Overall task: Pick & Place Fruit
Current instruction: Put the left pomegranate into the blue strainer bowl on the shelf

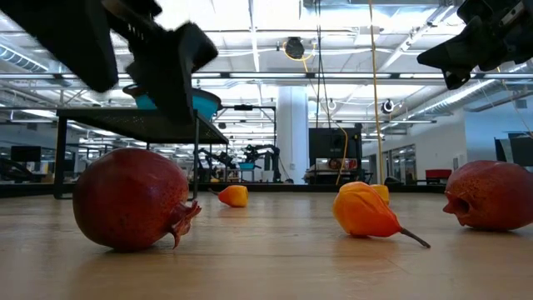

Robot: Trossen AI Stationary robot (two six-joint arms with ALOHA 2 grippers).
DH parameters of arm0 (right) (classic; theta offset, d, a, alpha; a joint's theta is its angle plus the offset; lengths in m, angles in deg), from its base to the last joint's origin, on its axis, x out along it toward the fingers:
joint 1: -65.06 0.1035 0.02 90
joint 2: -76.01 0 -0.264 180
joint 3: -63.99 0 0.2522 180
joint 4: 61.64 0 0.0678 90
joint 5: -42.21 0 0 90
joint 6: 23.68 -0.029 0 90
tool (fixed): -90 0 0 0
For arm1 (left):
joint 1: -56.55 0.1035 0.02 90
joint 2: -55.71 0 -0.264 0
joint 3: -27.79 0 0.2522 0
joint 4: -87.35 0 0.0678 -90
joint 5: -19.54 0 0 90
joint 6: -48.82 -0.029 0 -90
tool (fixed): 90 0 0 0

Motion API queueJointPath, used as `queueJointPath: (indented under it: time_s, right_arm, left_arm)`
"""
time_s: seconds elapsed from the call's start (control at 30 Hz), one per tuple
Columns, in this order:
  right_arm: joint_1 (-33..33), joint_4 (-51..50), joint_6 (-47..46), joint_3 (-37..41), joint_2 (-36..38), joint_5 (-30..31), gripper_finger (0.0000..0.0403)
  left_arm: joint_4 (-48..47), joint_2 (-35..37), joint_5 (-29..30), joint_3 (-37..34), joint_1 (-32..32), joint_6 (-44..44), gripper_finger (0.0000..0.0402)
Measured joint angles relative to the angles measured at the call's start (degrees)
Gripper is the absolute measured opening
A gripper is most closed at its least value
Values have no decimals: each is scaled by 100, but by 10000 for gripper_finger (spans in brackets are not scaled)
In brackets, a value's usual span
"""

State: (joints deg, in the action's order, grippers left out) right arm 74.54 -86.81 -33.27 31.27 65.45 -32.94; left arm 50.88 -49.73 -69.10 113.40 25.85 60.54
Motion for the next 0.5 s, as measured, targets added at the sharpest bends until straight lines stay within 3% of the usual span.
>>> queueJointPath:
  time_s: [0.5]
  right_arm:
    - [2,1,0,0,1,0,0]
  left_arm:
    - [102,-467,-231,-2,0,68,283]
